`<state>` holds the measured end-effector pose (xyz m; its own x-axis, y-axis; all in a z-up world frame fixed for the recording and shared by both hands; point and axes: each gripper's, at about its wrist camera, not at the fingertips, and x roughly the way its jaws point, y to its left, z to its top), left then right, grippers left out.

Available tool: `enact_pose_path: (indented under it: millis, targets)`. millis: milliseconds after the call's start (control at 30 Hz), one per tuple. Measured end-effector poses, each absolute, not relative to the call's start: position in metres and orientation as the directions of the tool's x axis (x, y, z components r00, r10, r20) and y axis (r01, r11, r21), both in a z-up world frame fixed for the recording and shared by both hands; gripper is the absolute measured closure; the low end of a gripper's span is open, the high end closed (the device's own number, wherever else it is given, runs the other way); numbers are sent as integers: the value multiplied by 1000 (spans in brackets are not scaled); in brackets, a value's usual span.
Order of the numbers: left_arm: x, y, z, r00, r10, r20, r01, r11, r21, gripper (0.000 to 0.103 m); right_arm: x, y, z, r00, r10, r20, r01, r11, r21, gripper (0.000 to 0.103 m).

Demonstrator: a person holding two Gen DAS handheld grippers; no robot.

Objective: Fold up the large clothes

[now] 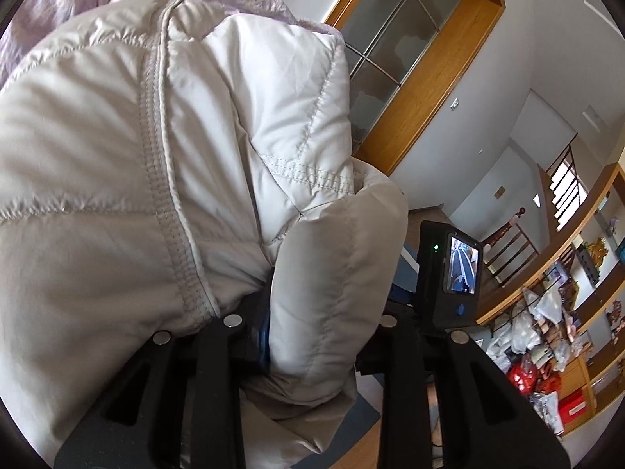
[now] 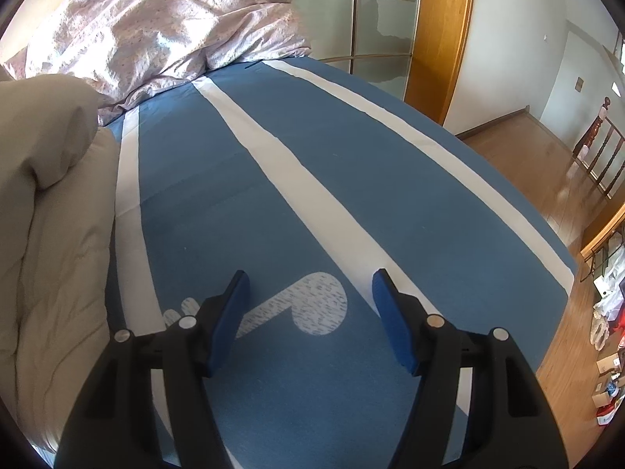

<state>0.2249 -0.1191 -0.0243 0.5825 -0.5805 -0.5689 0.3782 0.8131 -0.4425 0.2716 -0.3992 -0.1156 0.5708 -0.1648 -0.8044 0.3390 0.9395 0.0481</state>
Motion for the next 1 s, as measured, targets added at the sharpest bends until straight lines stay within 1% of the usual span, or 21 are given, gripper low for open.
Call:
enact_pose_path:
  millis: [133, 200, 367, 467, 500, 533, 633, 833, 1000]
  targets:
    - [218, -113, -19, 597, -566, -568, 387, 824, -414, 68, 270, -400, -115, 566, -173, -806, 332, 943, 31, 37]
    - [216, -108, -16, 599, -564, -568, 388, 826, -410, 67, 270, -401, -114, 563, -179, -807, 318, 948, 11, 35]
    - [215, -104, -12, 602, -564, -566, 388, 825, -410, 66, 271, -403, -112, 555, -199, -807, 290, 956, -36, 35]
    - [209, -112, -8, 594, -579, -558, 401, 815, -419, 59, 269, -406, -113, 552, -202, -809, 305, 952, -29, 35]
    - [209, -116, -6, 590, -586, -555, 410, 810, -419, 55, 268, -407, -113, 552, -203, -809, 310, 950, -26, 35]
    - [207, -120, -4, 587, -593, -551, 421, 805, -418, 48, 267, -407, -113, 552, -203, -809, 314, 949, -24, 35]
    - [199, -126, 2, 581, -615, -533, 452, 789, -417, 41, 261, -406, -111, 556, -202, -806, 322, 947, -15, 35]
    - [179, -122, 21, 604, -626, -493, 472, 780, -411, 37, 245, -402, -94, 597, -187, -780, 318, 948, 16, 35]
    - [165, -94, 40, 673, -579, -461, 430, 813, -393, 37, 220, -387, -62, 663, -156, -732, 283, 958, 52, 35]
